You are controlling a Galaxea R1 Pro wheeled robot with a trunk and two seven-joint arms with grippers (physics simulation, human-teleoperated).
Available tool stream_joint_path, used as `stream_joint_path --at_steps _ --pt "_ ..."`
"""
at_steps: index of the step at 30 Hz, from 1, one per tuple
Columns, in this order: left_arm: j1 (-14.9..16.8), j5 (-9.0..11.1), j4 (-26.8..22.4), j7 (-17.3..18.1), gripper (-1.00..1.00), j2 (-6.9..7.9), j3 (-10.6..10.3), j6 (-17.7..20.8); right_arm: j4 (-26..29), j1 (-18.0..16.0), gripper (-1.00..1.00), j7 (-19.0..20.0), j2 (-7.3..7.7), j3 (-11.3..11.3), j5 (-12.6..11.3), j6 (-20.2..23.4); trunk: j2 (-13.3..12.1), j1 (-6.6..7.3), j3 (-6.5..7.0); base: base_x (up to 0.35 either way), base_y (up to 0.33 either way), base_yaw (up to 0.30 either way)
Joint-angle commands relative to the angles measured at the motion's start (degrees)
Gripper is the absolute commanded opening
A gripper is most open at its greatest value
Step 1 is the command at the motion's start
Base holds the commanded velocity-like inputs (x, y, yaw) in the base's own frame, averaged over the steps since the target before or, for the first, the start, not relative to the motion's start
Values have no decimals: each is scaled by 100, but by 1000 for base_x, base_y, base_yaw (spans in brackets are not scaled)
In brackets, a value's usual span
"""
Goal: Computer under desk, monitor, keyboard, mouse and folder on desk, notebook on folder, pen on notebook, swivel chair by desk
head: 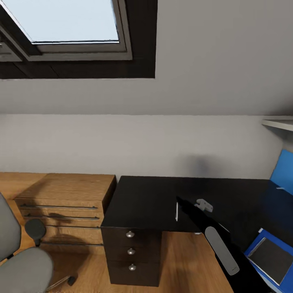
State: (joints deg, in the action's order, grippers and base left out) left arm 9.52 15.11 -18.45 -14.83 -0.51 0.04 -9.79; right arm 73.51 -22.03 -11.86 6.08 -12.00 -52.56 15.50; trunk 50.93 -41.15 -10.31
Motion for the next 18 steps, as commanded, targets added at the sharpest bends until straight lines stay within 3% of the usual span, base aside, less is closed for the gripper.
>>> stream_joint_path --at_steps 1,18 --pt "6 27 14 -11 100 0 0 -22 11 -3 100 -52 5 -13 -49 6 7 -1 -8 0 0 278" --pt "6 44 525 24 100 31 21 -73 -12 -3 100 -84 -27 -358 -38 6 7 -1 -8 0 0 278"
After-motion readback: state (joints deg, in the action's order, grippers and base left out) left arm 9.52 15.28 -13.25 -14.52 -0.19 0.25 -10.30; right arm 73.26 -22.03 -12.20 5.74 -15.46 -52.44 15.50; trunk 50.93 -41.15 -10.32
